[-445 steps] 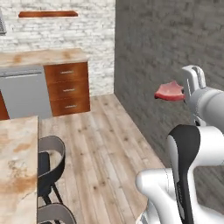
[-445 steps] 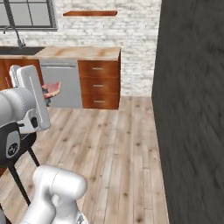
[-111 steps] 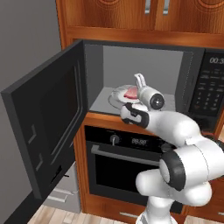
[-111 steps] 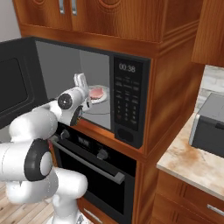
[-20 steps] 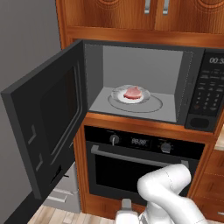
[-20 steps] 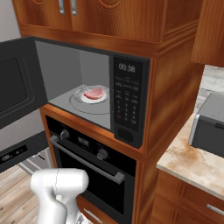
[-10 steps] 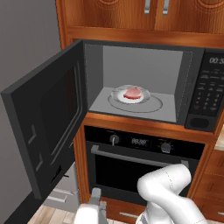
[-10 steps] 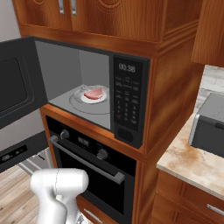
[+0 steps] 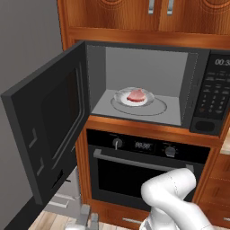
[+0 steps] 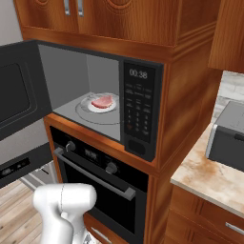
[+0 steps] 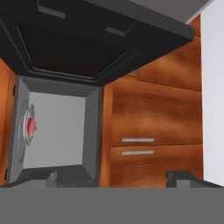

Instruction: Transport the steak from the fridge to the microwave and turn on the microwave.

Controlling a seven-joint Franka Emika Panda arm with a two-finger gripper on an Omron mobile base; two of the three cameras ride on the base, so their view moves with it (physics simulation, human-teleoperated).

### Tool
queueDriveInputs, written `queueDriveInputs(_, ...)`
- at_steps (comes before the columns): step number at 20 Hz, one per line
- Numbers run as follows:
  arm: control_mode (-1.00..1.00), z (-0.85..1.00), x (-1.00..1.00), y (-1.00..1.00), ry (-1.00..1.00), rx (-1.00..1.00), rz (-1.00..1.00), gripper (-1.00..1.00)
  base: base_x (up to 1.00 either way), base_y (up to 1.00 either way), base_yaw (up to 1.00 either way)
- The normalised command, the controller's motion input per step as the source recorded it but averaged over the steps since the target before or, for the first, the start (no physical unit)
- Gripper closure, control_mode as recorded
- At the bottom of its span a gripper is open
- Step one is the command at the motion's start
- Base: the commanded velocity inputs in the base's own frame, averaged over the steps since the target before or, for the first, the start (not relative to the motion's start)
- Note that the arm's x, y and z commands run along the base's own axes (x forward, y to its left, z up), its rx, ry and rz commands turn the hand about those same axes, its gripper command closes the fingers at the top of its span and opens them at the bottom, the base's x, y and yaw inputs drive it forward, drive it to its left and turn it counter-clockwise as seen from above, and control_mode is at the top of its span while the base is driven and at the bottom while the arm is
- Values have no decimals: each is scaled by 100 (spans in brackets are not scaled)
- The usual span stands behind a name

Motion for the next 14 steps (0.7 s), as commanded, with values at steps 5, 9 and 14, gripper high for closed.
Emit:
queueDriveInputs(5, -100, -18, 25, 8, 0, 1, 0, -100, 0, 0, 0)
queueDriveInputs(9, -100, -14, 27, 6, 0, 1, 0, -100, 0, 0, 0)
queueDriveInputs(14, -100, -26, 25, 24, 0, 0, 0, -100, 0, 0, 0)
